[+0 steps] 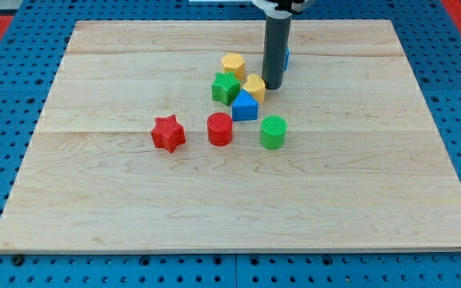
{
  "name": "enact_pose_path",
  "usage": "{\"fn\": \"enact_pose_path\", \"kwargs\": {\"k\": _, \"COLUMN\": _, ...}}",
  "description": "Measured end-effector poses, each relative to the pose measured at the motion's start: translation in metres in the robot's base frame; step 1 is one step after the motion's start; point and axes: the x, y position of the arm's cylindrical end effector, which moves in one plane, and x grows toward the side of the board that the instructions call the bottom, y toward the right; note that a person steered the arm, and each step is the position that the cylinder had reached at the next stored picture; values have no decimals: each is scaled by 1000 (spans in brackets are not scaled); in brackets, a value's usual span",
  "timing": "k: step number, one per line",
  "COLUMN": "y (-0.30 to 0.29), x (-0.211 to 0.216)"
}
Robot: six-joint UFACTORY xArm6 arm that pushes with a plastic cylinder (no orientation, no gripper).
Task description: Push the green star towards the top center
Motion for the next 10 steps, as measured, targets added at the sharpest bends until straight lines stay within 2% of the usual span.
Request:
{"fn": "enact_pose_path", "kwargs": {"k": 2, "y": -1, "x": 14}}
{"fn": "enact_pose_path", "kwargs": {"k": 3, "y": 22, "x": 18}}
{"fn": "enact_pose_path", "kwargs": {"k": 5, "y": 20, "x": 55}}
{"fn": "enact_pose_path", "kwargs": {"k": 7, "y": -35, "x": 49}}
{"fn": "enact_pose_path", "kwargs": {"k": 9, "y": -43, "x": 9}}
{"fn": "enact_pose_path", "kwargs": {"k": 10, "y": -57, "x": 15}}
